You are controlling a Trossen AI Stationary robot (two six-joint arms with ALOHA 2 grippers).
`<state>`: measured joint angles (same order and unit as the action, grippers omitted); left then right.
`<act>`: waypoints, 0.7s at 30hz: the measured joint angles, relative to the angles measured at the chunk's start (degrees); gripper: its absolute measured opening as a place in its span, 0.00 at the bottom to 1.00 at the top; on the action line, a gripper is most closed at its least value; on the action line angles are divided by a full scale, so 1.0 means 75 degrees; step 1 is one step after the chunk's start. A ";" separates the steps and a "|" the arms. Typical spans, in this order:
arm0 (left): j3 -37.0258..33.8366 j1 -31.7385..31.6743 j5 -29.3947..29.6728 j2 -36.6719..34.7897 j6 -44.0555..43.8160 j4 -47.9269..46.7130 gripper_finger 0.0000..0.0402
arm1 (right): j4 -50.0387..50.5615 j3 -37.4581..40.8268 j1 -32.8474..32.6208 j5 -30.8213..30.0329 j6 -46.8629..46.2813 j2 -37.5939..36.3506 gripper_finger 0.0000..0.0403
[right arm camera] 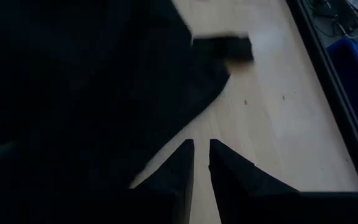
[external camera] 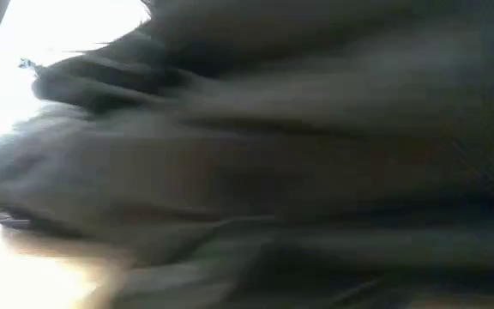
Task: Unpack backpack
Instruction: Open the backpack
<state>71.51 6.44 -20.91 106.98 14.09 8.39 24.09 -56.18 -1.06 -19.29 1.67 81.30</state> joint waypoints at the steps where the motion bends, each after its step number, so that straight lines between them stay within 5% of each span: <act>1: 0.0000 0.0071 -0.0122 0.0000 0.0003 -0.0108 0.00 | 0.0008 0.0000 -0.0038 0.0000 0.0002 0.0000 0.07; 11: 0.0009 0.0554 -0.1223 -0.0123 -0.0591 -0.2321 0.00 | -0.0381 0.0000 -0.0629 0.0679 -0.0209 -0.0038 0.07; 17: 0.0006 0.1221 -0.0644 -0.0567 -0.0903 -0.3343 0.00 | -0.1536 0.0001 -0.0895 0.1376 0.0009 -0.0038 0.07; 21: -0.0005 0.1784 0.0432 -0.1183 -0.1115 -0.3863 0.00 | -0.1849 0.0001 -0.0953 0.1378 0.0161 -0.0038 0.08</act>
<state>71.47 19.82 -17.68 98.10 5.72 -20.58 10.22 -56.17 -8.21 -8.95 2.87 81.01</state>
